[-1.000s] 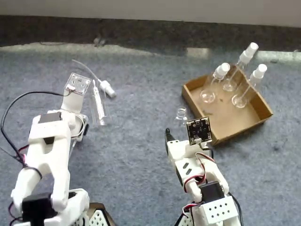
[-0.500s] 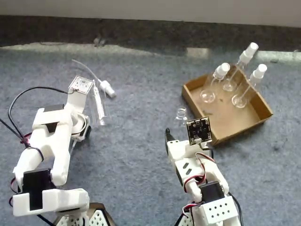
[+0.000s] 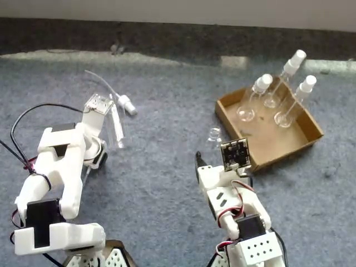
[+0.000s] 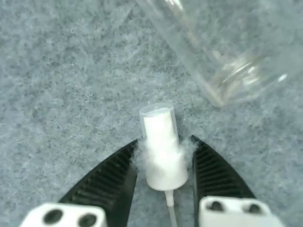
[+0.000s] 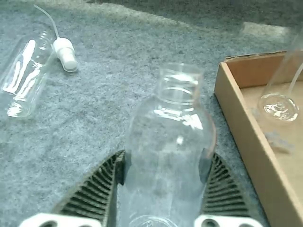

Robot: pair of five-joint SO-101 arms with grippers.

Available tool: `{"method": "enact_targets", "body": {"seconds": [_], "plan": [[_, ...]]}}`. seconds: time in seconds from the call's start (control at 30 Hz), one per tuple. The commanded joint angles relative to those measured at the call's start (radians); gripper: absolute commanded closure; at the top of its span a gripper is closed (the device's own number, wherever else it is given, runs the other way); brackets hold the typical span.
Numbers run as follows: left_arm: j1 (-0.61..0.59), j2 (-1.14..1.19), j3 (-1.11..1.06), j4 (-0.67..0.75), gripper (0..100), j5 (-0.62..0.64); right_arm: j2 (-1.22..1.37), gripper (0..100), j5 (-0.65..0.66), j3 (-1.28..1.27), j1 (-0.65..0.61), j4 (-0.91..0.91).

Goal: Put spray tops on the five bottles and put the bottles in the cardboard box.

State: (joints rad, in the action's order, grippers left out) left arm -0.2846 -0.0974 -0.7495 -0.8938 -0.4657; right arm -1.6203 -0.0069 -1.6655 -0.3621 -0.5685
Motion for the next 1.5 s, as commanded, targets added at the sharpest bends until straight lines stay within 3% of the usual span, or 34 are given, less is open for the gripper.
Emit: {"method": "enact_targets", "body": {"seconds": [0.0,0.33,0.53,0.7,0.9,1.23,1.47], "plan": [[-0.01,0.002,0.048,-0.011,96,-0.009,-0.018,87.2,0.002,0.004,-0.005,0.024],[-0.007,-0.033,0.116,-0.018,100,-0.005,-0.018,87.2,0.002,0.001,-0.007,0.024],[-0.002,-0.24,0.257,-0.236,100,-0.003,-0.018,87.2,0.002,0.001,-0.008,0.024],[-0.002,-0.456,0.277,-0.29,100,0.005,-0.018,87.2,0.003,0.001,-0.035,0.116],[0.005,-0.654,0.245,-0.284,100,0.273,-0.018,87.2,0.12,-0.001,-0.107,0.219],[0.197,-0.852,0.245,-0.284,100,0.318,-0.018,87.2,0.149,-0.001,-0.318,0.248],[0.352,-1.018,0.246,-0.216,100,0.322,-0.016,87.4,0.144,-0.05,-0.337,0.394]]}}
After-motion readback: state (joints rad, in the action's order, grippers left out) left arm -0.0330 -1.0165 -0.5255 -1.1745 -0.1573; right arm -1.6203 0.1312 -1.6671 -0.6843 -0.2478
